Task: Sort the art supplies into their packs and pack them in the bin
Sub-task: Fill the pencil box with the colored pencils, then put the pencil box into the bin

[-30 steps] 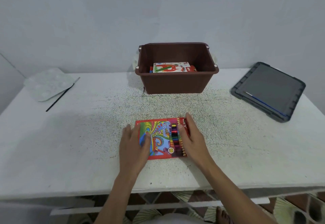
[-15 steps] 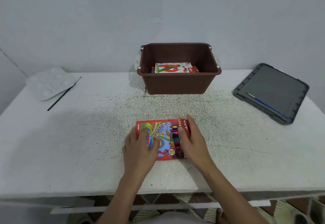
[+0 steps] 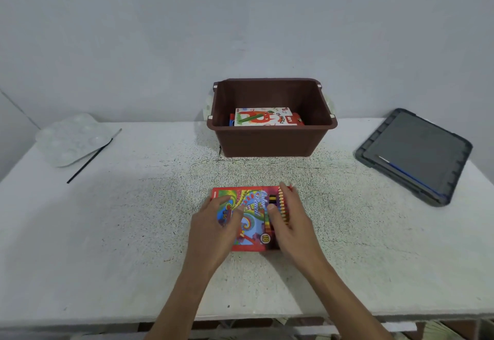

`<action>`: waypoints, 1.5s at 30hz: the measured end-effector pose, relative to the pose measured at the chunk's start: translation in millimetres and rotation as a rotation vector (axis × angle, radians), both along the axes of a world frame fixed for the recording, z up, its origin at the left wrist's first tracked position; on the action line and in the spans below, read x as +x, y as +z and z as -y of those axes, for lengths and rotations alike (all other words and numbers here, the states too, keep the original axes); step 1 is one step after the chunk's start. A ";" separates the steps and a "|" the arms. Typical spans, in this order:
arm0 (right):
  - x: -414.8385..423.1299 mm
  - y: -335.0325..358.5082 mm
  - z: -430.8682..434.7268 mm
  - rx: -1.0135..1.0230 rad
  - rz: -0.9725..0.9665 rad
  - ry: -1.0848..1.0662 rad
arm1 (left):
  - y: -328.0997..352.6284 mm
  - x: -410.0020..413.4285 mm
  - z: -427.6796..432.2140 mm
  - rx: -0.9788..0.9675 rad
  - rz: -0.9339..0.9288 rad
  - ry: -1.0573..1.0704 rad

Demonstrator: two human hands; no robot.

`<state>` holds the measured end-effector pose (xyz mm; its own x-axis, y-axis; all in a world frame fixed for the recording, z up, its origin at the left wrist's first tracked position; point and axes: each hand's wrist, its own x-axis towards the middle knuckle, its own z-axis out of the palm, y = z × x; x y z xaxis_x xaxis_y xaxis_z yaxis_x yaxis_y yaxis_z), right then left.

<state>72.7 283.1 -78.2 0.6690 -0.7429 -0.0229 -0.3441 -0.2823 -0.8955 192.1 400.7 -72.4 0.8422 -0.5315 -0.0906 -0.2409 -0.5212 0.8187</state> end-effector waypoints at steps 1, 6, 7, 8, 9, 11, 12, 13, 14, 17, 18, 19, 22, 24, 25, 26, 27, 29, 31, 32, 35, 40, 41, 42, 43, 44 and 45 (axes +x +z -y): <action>1.8 4.3 5.0 0.000 0.001 -0.003 | 5.3 1.3 2.4 -0.021 0.004 0.002; 10.8 32.9 30.8 -0.021 0.042 -0.011 | 39.0 10.7 16.9 -0.113 -0.023 -0.006; 12.1 40.9 35.3 -0.030 0.046 -0.011 | 47.3 12.2 19.1 -0.131 -0.022 -0.011; 13.7 50.5 41.0 -0.036 0.054 -0.007 | 55.7 15.1 22.3 -0.151 -0.012 -0.017; 14.7 60.5 46.0 -0.045 0.060 -0.002 | 65.1 16.6 25.2 -0.169 -0.001 -0.025; 17.5 81.9 56.6 -0.077 0.092 0.009 | 84.1 22.3 31.6 -0.205 0.023 -0.034; 19.6 93.3 61.0 -0.094 0.119 0.015 | 92.8 26.1 35.2 -0.220 0.040 -0.029; 22.5 105.0 66.9 -0.113 0.141 0.017 | 100.4 31.1 40.6 -0.240 0.060 -0.017; 26.6 114.2 73.0 -0.128 0.148 0.015 | 106.5 36.6 45.9 -0.261 0.081 -0.007; 46.1 132.7 101.5 -0.163 0.119 0.006 | 121.8 54.7 68.8 -0.309 0.144 -0.003; 54.1 136.7 111.2 -0.177 0.106 0.003 | 124.3 62.1 77.4 -0.315 0.156 -0.009; 62.8 140.6 121.2 -0.182 0.096 -0.004 | 127.1 70.3 87.5 -0.315 0.160 -0.015; 89.4 148.1 151.3 -0.172 0.074 -0.020 | 126.2 99.0 119.9 -0.272 0.166 -0.032; 104.9 148.6 166.6 -0.185 0.028 -0.034 | 122.1 115.8 139.1 -0.220 0.172 -0.042; 112.1 147.3 173.7 -0.191 -0.001 -0.036 | 119.5 122.9 148.0 -0.188 0.173 -0.051; 118.9 144.2 180.0 -0.194 -0.027 -0.032 | 115.6 129.0 155.9 -0.152 0.173 -0.065; 124.3 139.8 184.8 -0.192 -0.054 -0.022 | 111.4 133.1 162.2 -0.111 0.176 -0.083; 136.6 128.5 197.2 -0.188 -0.111 -0.003 | 102.8 142.8 175.8 -0.026 0.181 -0.121; 147.2 119.2 208.1 -0.194 -0.159 0.016 | 95.9 151.7 187.3 0.044 0.175 -0.151; 152.3 115.3 212.7 -0.193 -0.183 0.024 | 93.2 156.1 192.2 0.079 0.168 -0.166; 164.0 100.5 224.3 -0.176 -0.307 0.089 | 85.1 167.1 203.6 0.202 0.138 -0.227; 172.1 75.9 236.9 -0.294 -0.578 0.201 | 73.4 171.9 213.8 0.364 0.114 -0.315; 172.6 75.2 237.6 -0.317 -0.599 0.202 | 73.2 171.5 213.9 0.368 0.128 -0.322; 172.6 74.3 238.1 -0.336 -0.617 0.200 | 73.5 170.2 213.3 0.375 0.139 -0.331; 173.0 73.3 238.9 -0.358 -0.633 0.201 | 74.3 169.3 212.6 0.381 0.145 -0.339; 173.3 72.2 239.1 -0.380 -0.649 0.203 | 74.3 169.0 212.0 0.384 0.147 -0.342; 173.7 71.3 239.2 -0.405 -0.660 0.206 | 74.8 168.3 211.5 0.390 0.165 -0.346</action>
<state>246.4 43.9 -6.8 0.7363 -0.6410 -0.2169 -0.6725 -0.6576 -0.3396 360.4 189.2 2.4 0.6438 -0.7336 -0.2176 -0.5613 -0.6460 0.5172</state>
